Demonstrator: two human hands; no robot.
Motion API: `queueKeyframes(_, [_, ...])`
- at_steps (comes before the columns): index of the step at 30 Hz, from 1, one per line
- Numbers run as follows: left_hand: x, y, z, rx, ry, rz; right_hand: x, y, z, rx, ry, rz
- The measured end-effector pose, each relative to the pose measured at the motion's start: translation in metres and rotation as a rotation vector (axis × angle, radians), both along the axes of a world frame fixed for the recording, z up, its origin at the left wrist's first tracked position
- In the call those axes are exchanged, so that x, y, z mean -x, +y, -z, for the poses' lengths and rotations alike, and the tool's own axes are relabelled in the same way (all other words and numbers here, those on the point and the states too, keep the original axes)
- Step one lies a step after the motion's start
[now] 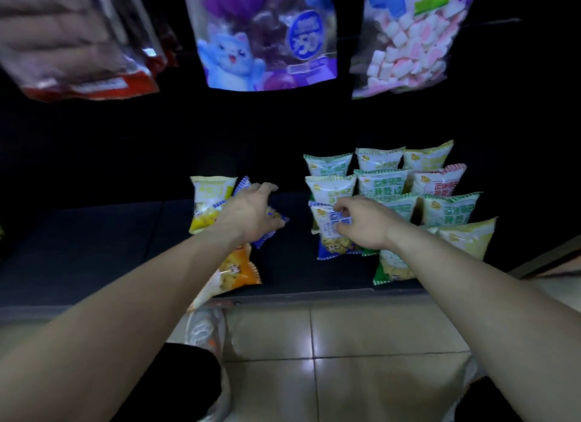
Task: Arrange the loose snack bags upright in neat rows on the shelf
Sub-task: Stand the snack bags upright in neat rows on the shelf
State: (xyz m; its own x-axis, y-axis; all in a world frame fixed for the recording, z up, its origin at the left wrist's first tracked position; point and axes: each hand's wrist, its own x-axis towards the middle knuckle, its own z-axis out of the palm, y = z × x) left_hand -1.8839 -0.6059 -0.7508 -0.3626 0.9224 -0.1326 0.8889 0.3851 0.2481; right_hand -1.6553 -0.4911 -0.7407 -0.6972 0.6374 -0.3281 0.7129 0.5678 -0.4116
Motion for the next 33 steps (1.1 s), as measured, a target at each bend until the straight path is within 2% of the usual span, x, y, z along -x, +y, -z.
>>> queueKeyframes(5, [0.068,-0.08,0.003,0.055,-0.02,-0.116,0.067,-0.04,0.021,-0.027,-0.137,-0.171])
queueKeyframes(10, [0.115,-0.136,0.02,0.135,-0.05,-0.169,0.144,-0.086,0.072,0.074,-0.141,-0.217])
queueKeyframes(14, [0.14,-0.148,0.034,0.168,-0.142,-0.175,0.193,-0.119,0.126,0.043,-0.171,-0.268])
queueKeyframes(19, [0.15,-0.135,0.036,0.085,-0.197,-0.166,0.242,-0.122,0.155,-0.073,-0.195,-0.462])
queueKeyframes(24, [0.148,-0.134,0.041,0.096,-0.215,-0.147,0.253,-0.107,0.169,-0.032,-0.315,-0.554])
queueKeyframes(33, [0.146,-0.135,0.028,0.101,-0.195,-0.17,0.217,-0.096,0.156,-0.131,-0.217,-0.481])
